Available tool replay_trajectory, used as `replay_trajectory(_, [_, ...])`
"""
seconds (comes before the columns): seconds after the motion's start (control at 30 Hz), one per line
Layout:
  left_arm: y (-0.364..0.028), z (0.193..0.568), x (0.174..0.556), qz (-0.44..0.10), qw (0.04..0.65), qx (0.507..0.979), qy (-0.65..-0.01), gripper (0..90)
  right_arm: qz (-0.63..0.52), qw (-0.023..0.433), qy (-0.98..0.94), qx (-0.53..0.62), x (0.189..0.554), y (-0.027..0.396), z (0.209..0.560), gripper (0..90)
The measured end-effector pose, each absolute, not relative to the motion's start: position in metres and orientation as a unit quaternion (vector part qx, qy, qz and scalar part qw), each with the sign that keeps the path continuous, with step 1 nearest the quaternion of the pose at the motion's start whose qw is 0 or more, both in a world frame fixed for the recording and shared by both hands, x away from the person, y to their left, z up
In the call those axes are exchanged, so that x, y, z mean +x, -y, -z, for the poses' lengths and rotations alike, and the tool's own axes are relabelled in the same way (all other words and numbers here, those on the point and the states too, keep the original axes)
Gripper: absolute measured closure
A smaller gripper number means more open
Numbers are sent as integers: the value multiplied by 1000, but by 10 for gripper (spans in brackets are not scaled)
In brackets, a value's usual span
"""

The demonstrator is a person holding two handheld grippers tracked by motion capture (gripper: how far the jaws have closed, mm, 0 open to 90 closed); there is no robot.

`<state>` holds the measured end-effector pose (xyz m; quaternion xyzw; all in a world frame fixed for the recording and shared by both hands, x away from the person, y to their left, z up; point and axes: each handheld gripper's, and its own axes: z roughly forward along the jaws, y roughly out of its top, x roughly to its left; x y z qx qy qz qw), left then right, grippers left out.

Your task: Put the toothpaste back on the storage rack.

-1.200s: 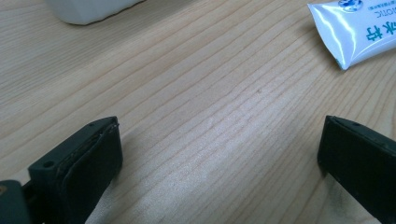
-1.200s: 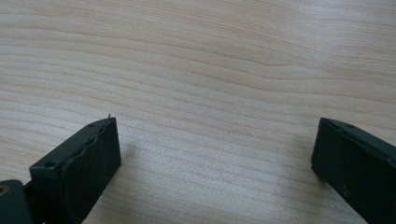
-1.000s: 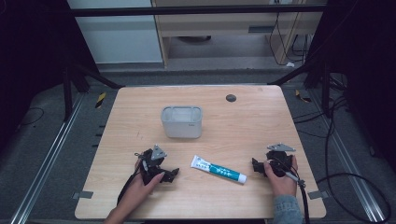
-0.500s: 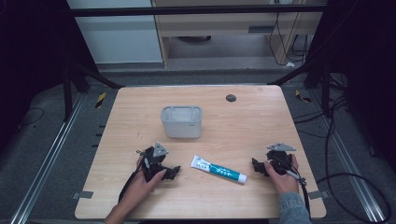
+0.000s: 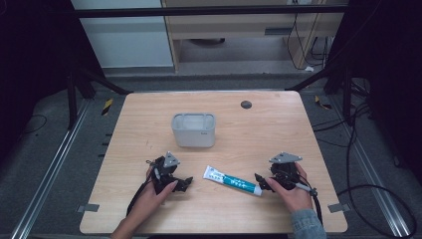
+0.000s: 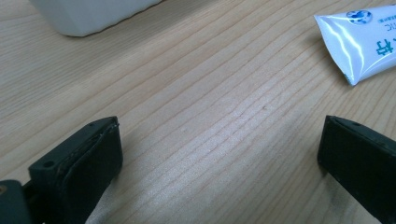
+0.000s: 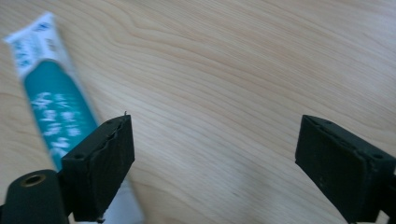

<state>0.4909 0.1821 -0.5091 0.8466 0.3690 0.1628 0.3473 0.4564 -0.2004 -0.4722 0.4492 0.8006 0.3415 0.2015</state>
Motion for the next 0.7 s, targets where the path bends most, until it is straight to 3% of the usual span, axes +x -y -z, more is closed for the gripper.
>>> replay_trajectory(0.43, [-182,509,490,-162,348,847,-367,0,-328,146,-851,383,467,160,458,230])
replay_trajectory(0.7, [-182,509,490,-163,348,847,-367,0,-313,132,-869,359,468,140,455,182])
